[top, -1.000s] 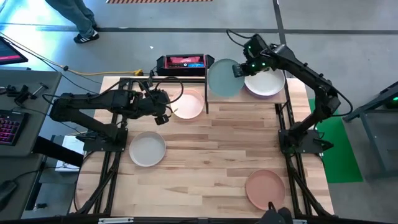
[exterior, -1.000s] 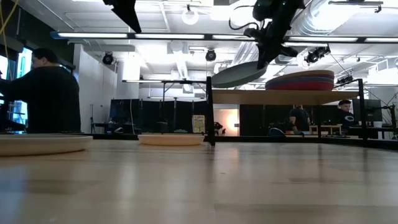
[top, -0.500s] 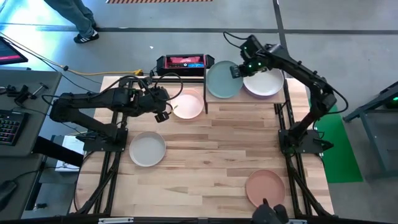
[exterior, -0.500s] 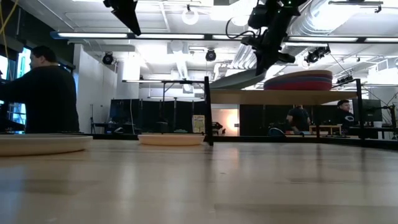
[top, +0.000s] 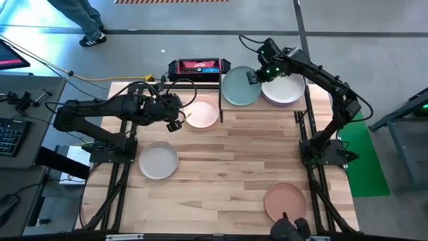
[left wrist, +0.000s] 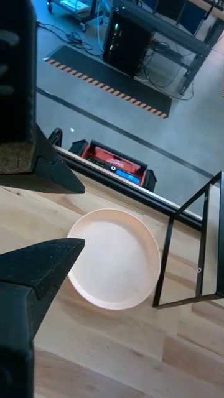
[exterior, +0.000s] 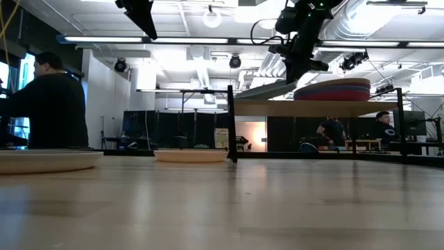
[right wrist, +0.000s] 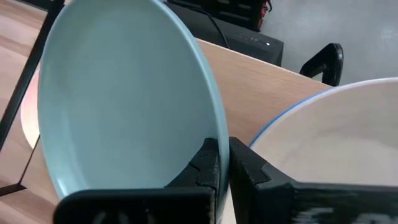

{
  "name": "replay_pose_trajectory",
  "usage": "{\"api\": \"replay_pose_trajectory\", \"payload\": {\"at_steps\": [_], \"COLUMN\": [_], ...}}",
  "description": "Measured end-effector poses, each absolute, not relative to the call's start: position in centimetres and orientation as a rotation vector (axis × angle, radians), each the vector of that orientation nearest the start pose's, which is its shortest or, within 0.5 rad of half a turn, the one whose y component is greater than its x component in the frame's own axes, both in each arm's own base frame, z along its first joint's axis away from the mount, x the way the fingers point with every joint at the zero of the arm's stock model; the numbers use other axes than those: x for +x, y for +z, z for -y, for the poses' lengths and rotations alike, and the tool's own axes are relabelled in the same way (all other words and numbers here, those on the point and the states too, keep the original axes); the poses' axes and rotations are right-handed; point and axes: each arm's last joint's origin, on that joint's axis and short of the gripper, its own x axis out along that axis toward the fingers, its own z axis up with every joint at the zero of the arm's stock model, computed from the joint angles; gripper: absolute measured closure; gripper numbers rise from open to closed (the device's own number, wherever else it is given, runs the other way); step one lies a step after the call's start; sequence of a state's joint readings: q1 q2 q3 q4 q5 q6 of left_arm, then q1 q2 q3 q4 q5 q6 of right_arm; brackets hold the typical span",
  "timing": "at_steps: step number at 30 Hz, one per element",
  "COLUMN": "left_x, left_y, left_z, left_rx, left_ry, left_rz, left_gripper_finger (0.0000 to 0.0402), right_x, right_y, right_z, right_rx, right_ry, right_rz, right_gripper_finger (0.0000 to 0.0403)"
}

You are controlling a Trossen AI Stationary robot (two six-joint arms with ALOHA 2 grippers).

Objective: Place and stack plates onto a shelf
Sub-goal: Put the light blue plate on the shelf, then adjust the plates on the shelf

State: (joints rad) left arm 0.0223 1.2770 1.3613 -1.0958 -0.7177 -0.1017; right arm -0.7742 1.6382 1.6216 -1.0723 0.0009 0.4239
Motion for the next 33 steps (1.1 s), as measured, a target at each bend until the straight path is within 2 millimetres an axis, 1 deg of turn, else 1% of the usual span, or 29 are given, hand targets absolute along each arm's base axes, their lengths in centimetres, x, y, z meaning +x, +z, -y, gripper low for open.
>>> {"api": "replay_pose_trajectory", "payload": {"at_steps": [6,15,19,22,26,33], "left_x": [23.0,23.0,23.0,23.0,23.0,23.0], "left_y": [36.1,36.1,36.1,36.1,36.1,36.1], "left_z": [-2.4,-2.4,-2.4,-2.4,-2.4,-2.4], "left_rx": [0.262,0.263,0.263,0.263,0.262,0.262], "left_ry": [0.721,0.721,0.721,0.721,0.721,0.721], "left_rz": [-0.934,-0.934,-0.934,-0.934,-0.933,-0.932], "left_gripper_finger": [0.0284,0.0284,0.0284,0.0284,0.0284,0.0284], "right_x": [23.5,23.4,23.4,23.5,24.1,26.1], "right_y": [33.7,33.7,33.7,33.8,33.8,33.7], "right_z": [23.0,23.0,23.0,22.9,22.2,20.0], "right_rx": [0.776,0.765,0.761,0.781,0.789,0.765], "right_ry": [-0.919,-0.936,-0.946,-0.912,-0.853,-0.766], "right_rz": [-0.886,-0.887,-0.887,-0.882,-0.887,-0.915], "right_gripper_finger": [0.0384,0.0325,0.0313,0.0311,0.0311,0.0311]}}
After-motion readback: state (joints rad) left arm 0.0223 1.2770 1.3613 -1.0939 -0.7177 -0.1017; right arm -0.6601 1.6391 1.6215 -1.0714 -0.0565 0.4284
